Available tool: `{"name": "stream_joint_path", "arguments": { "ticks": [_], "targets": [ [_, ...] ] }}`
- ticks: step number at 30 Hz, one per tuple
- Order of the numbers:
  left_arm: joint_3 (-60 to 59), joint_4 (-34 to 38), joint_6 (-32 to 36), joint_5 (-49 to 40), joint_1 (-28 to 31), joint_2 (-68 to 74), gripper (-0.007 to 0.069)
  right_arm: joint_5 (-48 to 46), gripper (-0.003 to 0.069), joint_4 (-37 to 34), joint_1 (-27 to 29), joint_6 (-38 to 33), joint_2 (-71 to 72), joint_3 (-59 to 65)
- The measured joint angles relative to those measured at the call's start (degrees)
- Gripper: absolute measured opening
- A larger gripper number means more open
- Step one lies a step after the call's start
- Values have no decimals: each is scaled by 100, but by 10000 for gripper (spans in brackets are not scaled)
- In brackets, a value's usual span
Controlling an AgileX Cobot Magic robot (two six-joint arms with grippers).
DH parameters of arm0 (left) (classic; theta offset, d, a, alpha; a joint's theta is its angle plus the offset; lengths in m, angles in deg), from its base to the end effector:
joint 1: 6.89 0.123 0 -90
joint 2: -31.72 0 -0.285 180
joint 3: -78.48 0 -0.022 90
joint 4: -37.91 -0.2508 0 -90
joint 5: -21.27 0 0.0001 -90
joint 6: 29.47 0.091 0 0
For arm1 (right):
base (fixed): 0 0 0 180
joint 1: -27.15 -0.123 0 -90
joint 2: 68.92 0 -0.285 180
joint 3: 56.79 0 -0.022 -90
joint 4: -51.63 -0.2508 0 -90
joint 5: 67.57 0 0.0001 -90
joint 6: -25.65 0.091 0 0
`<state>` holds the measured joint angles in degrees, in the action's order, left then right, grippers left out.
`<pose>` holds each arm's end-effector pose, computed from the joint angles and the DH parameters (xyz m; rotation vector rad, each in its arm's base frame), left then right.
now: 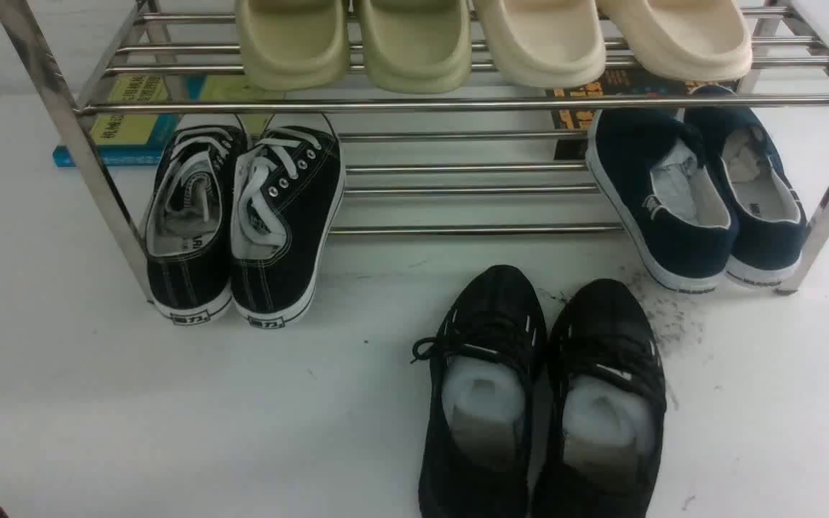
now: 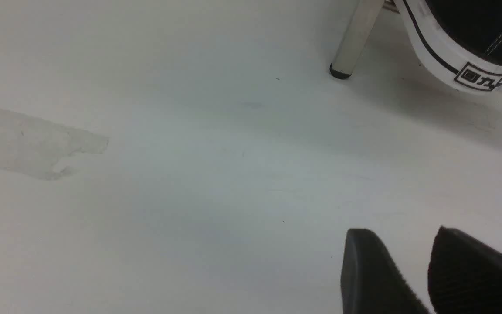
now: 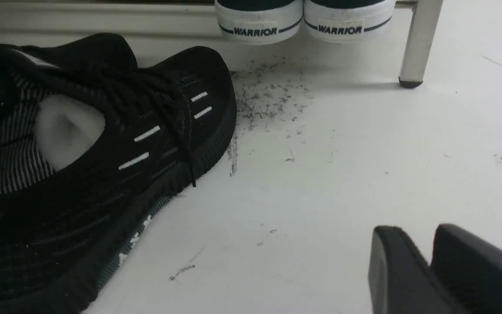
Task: Take the shoes off the shelf with your hand on the white table.
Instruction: 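Grasp the leftmost shoe on the bottom shelf of the shoe rack with the left gripper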
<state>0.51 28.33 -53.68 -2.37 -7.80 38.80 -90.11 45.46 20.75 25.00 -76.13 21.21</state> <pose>0.0514 0.0053 0.1729 -0.2843 1.8718 -0.1313 0.0512 0.0095 0.1740 -0.0505 1.8814 0.1759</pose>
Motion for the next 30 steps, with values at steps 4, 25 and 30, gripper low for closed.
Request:
{"name": "stream_joint_path", "arguments": {
  "ticks": [4, 25, 30],
  "targets": [
    [0, 0, 0, 0, 0, 0, 239, 0, 153, 0, 0, 0, 0, 0],
    [0, 0, 0, 0, 0, 0, 239, 0, 177, 6, 0, 0, 0, 0],
    [0, 0, 0, 0, 0, 0, 239, 0, 184, 6, 0, 0, 0, 0]
  ]
}}
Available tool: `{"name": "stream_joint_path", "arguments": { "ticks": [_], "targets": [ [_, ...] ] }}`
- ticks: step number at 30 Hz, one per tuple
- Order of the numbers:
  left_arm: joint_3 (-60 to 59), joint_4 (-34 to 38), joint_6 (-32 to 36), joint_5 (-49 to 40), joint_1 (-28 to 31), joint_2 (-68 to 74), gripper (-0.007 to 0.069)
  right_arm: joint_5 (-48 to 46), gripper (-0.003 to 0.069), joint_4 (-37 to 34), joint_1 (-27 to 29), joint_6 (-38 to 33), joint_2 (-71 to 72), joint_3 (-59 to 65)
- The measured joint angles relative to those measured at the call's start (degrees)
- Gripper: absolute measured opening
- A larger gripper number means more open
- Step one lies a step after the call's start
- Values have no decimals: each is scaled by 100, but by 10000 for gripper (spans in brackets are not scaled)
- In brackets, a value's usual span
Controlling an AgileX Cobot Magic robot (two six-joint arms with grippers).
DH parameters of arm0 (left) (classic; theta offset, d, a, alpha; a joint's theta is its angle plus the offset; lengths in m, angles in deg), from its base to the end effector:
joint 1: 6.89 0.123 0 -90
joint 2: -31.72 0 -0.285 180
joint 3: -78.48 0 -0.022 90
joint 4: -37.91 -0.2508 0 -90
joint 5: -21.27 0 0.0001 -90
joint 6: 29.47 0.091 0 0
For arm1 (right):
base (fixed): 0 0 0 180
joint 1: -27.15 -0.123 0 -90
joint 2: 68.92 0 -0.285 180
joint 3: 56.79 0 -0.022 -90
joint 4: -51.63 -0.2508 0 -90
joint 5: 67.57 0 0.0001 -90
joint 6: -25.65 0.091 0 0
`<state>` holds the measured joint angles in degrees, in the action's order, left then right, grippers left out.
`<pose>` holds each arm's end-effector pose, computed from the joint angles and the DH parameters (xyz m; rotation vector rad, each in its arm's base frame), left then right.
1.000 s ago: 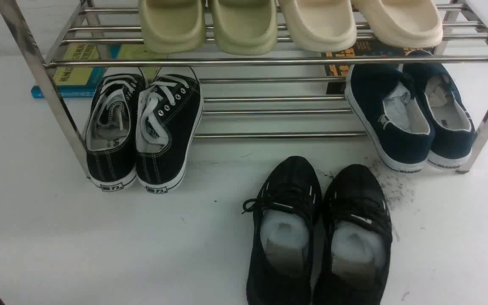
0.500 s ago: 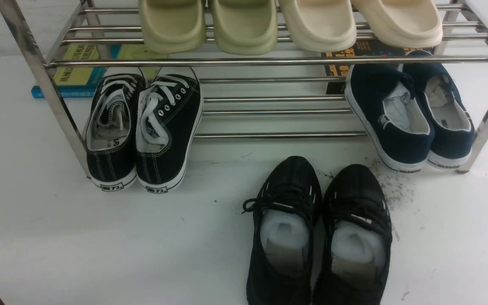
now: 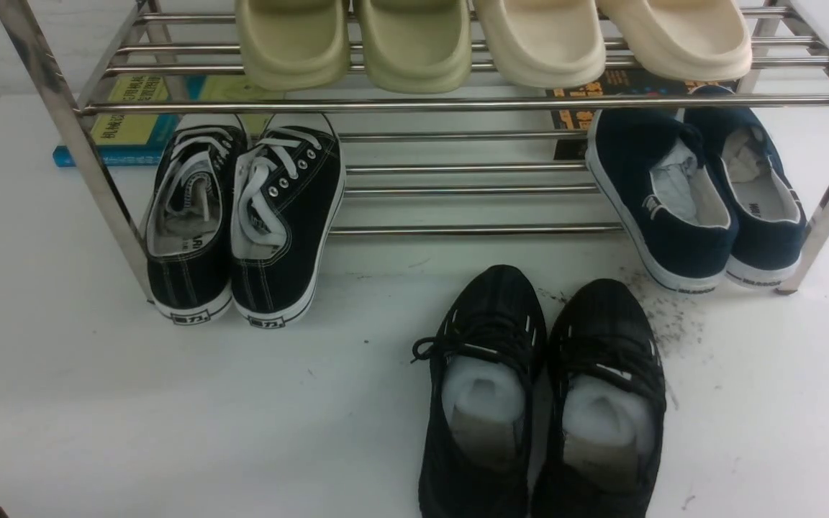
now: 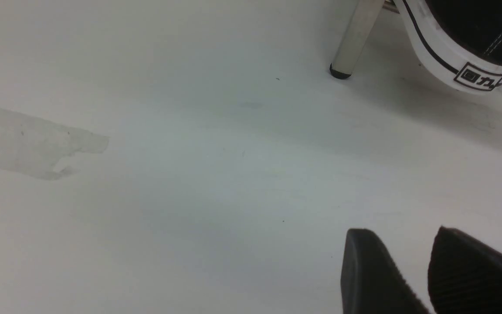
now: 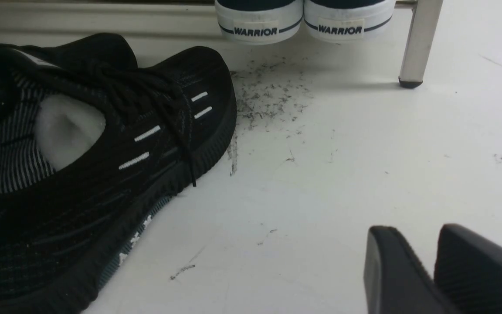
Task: Take the shoes off the shelf with your hand on the white table.
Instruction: 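Grasp the leftmost shoe on the bottom shelf of the shoe rack with the left gripper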
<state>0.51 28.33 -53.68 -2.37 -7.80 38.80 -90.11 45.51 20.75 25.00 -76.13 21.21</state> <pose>0.0514 0.0053 0.1729 -0.2843 1.8718 -0.1313 0.0512 0.0095 0.1740 -0.0510 1.8813 0.1751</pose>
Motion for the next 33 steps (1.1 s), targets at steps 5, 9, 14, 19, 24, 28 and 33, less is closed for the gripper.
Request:
{"name": "stream_joint_path", "arguments": {
  "ticks": [5, 9, 14, 19, 24, 28, 33],
  "targets": [
    [0, 0, 0, 0, 0, 0, 239, 0, 191, 0, 0, 0, 0, 0],
    [0, 0, 0, 0, 0, 0, 239, 0, 196, 0, 0, 0, 0, 0],
    [0, 0, 0, 0, 0, 0, 239, 0, 204, 0, 0, 0, 0, 0],
    [0, 0, 0, 0, 0, 0, 239, 0, 208, 0, 0, -6, 0, 0],
    [0, -117, 0, 22, 0, 0, 239, 0, 215, 4, 0, -6, 0, 0],
    [-5, -233, -6, 43, 0, 0, 239, 0, 218, 4, 0, -6, 0, 0],
    [-5, 680, -786, 114, 0, 0, 239, 0, 218, -1, 0, -6, 0, 0]
  ]
}}
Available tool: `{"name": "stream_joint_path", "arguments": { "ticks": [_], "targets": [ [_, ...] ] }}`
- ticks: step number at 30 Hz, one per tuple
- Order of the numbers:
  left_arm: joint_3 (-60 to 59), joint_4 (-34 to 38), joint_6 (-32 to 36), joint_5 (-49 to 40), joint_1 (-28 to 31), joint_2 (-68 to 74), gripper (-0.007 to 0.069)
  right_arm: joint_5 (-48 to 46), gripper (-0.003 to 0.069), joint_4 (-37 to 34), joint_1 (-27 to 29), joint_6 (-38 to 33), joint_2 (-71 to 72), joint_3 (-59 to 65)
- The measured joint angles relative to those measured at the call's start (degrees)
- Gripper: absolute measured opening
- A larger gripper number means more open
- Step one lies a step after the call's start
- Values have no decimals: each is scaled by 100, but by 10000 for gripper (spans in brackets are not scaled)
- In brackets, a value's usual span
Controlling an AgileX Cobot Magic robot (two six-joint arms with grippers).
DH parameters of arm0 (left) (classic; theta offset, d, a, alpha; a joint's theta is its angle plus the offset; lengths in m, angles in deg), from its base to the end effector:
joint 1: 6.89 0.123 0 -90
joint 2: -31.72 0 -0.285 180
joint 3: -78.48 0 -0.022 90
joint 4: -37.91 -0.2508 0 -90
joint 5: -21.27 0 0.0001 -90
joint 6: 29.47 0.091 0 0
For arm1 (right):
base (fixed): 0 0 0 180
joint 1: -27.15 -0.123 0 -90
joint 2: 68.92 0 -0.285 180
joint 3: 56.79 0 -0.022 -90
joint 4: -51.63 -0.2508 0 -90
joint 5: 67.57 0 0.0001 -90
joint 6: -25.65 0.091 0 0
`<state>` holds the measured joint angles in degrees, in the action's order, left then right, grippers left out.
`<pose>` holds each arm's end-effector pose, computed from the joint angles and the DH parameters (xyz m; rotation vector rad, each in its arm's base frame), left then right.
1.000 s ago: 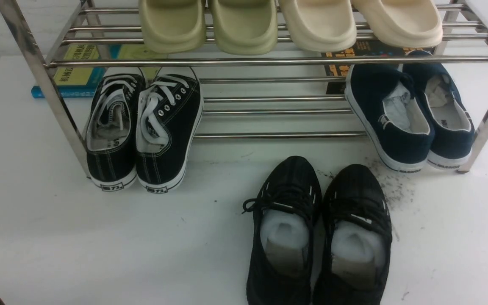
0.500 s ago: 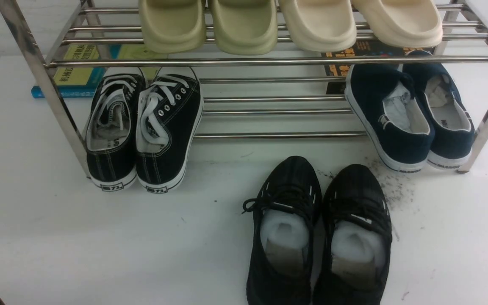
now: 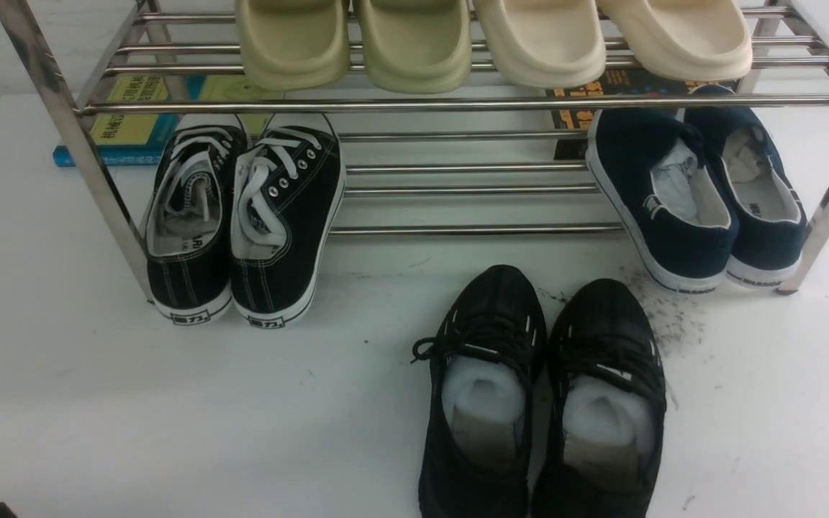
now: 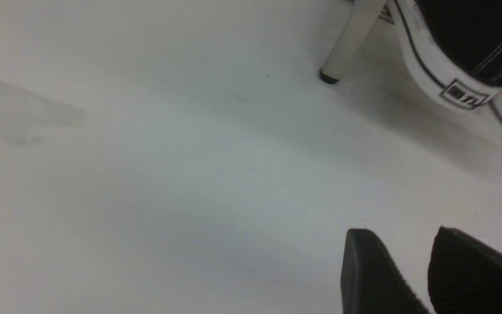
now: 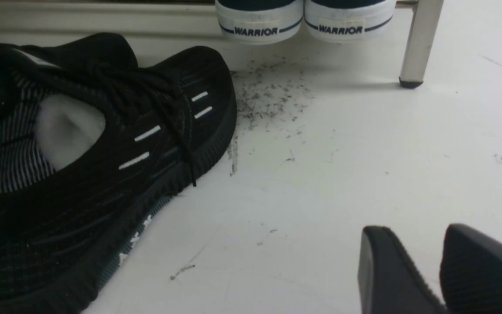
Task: Take the shoes off the shelf with your hand on the white table.
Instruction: 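Grasp the leftmost shoe on the bottom shelf of the shoe rack with the left gripper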
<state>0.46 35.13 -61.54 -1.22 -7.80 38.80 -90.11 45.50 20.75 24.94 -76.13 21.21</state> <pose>0.0519 0.0009 0.1739 -0.4796 1.8302 -0.3465 0.0512 0.0095 0.1740 -0.0519 1.8813 0.1745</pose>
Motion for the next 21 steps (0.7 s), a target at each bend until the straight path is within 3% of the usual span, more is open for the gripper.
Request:
{"name": "stream_joint_path", "arguments": {
  "ticks": [1, 2, 4, 8, 17, 20, 21],
  "targets": [
    [0, 0, 0, 0, 0, 0, 239, 0, 218, 0, 0, 0, 0, 0],
    [0, 669, -555, 4, 0, 0, 239, 0, 218, 0, 0, 0, 0, 0],
    [0, 1270, -1009, 4, 0, 0, 239, 0, 218, 0, 0, 0, 0, 0],
    [-17, 1900, -1601, 4, 0, 0, 239, 0, 223, 5, 0, 0, 0, 0],
    [28, 2121, -1715, 245, 0, 0, 232, -2, 234, 5, 0, 0, 0, 0],
    [459, 2307, -1337, 255, 0, 0, 204, -2, 237, 5, 0, 0, 0, 0],
    [955, 2308, -831, 261, 0, 0, 162, -2, 237, 5, 0, 0, 0, 0]
  ]
}}
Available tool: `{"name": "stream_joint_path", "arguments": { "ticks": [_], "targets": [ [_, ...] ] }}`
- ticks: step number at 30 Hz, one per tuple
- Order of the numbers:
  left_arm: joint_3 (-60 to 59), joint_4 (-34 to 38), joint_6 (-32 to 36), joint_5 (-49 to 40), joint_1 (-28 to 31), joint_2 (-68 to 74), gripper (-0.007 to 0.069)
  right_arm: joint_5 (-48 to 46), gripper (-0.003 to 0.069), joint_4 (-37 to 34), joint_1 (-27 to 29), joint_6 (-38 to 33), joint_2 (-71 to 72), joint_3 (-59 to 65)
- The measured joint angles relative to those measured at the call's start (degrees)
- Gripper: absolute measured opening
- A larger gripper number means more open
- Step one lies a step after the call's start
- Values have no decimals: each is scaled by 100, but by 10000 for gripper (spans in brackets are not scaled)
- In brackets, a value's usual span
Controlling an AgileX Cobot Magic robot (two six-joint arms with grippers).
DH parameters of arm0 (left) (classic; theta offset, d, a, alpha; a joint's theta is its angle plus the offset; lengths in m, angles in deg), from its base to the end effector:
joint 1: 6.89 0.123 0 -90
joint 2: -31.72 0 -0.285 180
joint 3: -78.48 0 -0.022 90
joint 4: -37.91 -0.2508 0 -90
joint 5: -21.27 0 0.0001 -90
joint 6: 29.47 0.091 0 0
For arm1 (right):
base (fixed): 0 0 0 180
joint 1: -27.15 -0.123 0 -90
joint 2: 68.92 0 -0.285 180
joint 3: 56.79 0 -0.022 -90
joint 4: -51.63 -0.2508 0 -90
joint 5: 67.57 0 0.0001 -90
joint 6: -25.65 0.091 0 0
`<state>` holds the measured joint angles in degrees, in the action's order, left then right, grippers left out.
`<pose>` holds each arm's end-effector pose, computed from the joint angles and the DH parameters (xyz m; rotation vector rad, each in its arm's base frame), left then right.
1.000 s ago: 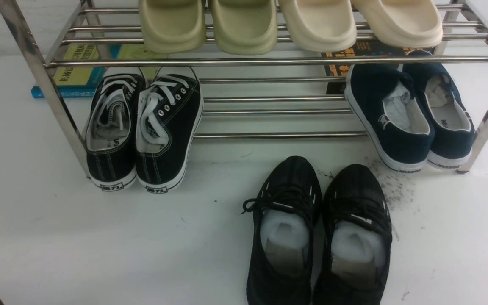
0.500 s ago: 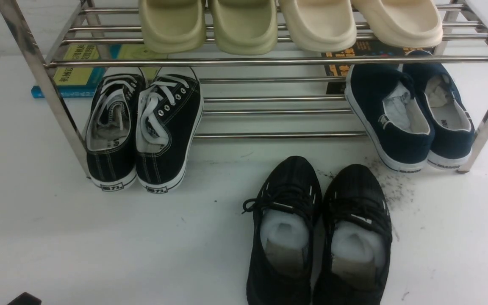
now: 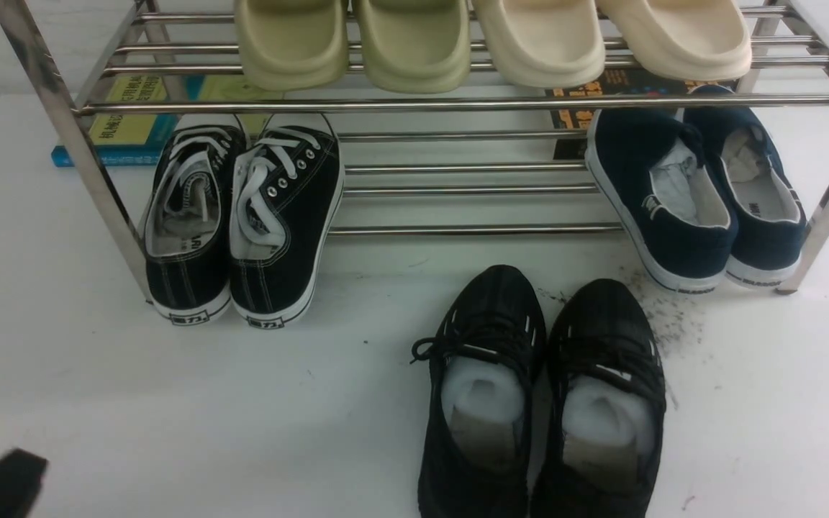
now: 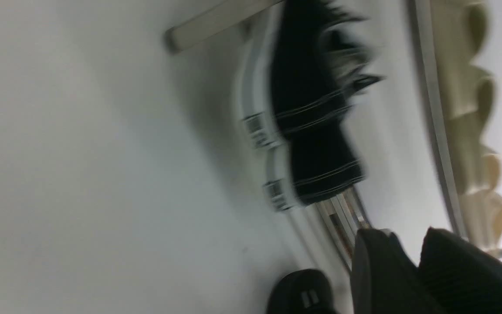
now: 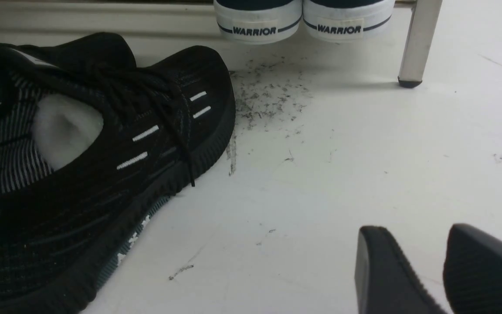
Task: Take the shoes off the shelf with your hand on the white table.
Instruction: 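Grasp the leftmost shoe on the bottom shelf of the shoe rack with the left gripper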
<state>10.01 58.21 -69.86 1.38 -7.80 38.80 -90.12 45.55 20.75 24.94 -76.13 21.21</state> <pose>0.0445 -0.0115 0.2352 -0.7608 1.5472 -0.8924 0.0512 0.0095 0.1740 -0.0525 1.8814 0.1736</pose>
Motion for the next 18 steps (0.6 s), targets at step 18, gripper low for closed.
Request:
{"name": "stream_joint_path", "arguments": {
  "ticks": [18],
  "targets": [
    [4315, -2150, 1796, -3565, 0, 5712, 21, 0, 237, 0, 0, 6, 0, 0]
  ]
}}
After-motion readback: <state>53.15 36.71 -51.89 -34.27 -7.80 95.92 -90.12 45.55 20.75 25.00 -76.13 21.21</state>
